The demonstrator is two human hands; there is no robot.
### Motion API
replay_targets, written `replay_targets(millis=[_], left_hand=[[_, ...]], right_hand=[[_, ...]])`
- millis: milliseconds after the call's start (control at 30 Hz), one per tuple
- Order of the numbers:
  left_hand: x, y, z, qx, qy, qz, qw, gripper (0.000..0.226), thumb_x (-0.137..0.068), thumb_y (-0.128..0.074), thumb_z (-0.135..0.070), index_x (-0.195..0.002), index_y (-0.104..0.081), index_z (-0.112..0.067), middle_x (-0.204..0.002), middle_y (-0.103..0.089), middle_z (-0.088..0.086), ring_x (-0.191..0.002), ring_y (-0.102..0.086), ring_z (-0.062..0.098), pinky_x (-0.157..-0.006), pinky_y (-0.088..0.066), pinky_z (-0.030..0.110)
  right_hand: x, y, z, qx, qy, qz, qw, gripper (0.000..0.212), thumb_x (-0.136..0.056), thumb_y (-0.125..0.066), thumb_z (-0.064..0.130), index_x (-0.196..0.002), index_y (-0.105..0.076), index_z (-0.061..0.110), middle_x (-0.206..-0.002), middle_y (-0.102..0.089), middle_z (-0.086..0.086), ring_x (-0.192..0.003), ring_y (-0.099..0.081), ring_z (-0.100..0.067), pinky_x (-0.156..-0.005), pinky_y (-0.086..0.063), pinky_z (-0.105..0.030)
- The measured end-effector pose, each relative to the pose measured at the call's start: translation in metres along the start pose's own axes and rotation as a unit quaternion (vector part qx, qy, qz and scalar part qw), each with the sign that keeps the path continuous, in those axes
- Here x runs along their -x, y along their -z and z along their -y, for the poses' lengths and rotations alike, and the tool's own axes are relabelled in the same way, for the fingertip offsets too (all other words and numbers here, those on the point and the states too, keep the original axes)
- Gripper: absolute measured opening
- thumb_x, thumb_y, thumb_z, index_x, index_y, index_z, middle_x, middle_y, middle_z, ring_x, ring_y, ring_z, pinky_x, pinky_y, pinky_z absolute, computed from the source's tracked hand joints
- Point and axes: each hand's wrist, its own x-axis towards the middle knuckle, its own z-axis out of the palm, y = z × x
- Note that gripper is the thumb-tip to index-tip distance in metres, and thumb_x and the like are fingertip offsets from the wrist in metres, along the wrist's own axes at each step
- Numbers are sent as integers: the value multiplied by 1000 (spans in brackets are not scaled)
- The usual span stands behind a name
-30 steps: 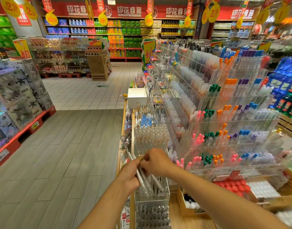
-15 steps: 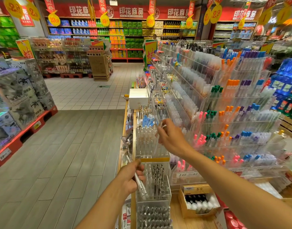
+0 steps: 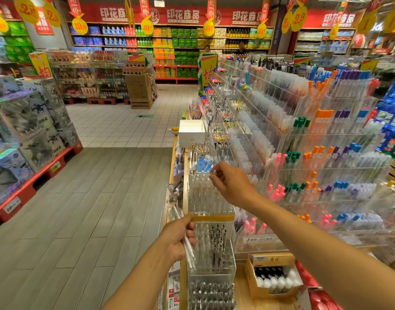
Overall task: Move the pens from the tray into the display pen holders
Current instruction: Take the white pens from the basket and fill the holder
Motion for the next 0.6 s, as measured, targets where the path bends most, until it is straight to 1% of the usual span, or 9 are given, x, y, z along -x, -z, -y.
replay_targets(millis=[100, 167, 233, 300, 400, 433, 500, 567, 600], left_hand=[[0, -2, 0, -18, 1, 4, 1000, 31, -94, -64, -30, -72, -53, -12, -53, -43, 0, -35, -35, 8, -32, -32, 19], [1, -3, 0, -19, -7, 7, 1000, 34, -93, -64, -37, -72, -51, -13, -55, -42, 1, -37, -35, 9, -34, -31, 19], [3, -5, -1, -14, -13, 12, 1000, 38, -92, -63, -43, -73, -50, -14, -56, -43, 1, -37, -35, 10, -35, -32, 19], [5, -6, -2, -8, -14, 21, 1000, 42, -92, -60, -50, -72, -48, -14, -56, -43, 1, -37, -35, 10, -36, -32, 20], [8, -5, -3, -3, -16, 40, 999, 47, -94, -51, -57, -74, -47, -14, -56, -44, 1, -38, -37, 11, -40, -32, 21], [9, -5, -4, 1, -15, 49, 999, 48, -95, -47, -58, -76, -48, -13, -56, -44, 1, -38, -38, 12, -40, -33, 21], [10, -4, -4, 8, -16, 64, 998, 47, -99, -43, -55, -79, -50, -12, -58, -46, 2, -41, -39, 13, -40, -35, 22], [12, -3, -4, 15, -30, 77, 996, 40, -102, -43, -46, -84, -52, -11, -60, -48, 2, -43, -40, 13, -41, -36, 23], [12, -3, -5, 17, -42, 85, 995, 34, -104, -43, -39, -87, -53, -11, -62, -49, 2, -44, -40, 13, -41, -36, 24]], right_hand=[[-1, -4, -4, 23, 3, 19, 1000, 13, -98, -54, 22, -108, -53, 14, -77, -62, 1, -67, -59, -17, -62, -50, -38], [-1, -8, -6, 45, 2, 41, 998, 12, -98, -56, 23, -106, -54, 14, -77, -61, 3, -66, -56, -15, -60, -44, -32], [-3, -11, -5, 71, 6, 71, 995, 12, -97, -58, 23, -105, -58, 14, -89, -64, -1, -75, -56, -17, -65, -40, -29], [-5, -14, -2, 100, 11, 86, 991, 11, -96, -60, 21, -103, -62, 12, -103, -61, -5, -88, -58, -22, -71, -43, -30], [-8, -18, 2, 160, 13, 74, 984, 11, -94, -63, 18, -101, -65, 10, -107, -53, -5, -93, -55, -27, -76, -50, -39], [-9, -18, 3, 185, 16, 67, 980, 13, -93, -64, 19, -100, -67, 9, -106, -51, -5, -95, -53, -27, -76, -50, -40], [-12, -17, 6, 226, 20, 58, 972, 17, -91, -66, 23, -101, -68, 10, -106, -51, -4, -103, -49, -26, -76, -49, -38], [-11, -15, 10, 232, 25, 58, 971, 23, -90, -66, 24, -110, -67, 12, -112, -53, -4, -110, -47, -25, -79, -45, -35], [-10, -16, 12, 215, 24, 59, 975, 27, -90, -66, 25, -115, -65, 14, -114, -54, -4, -111, -47, -25, -81, -44, -34]])
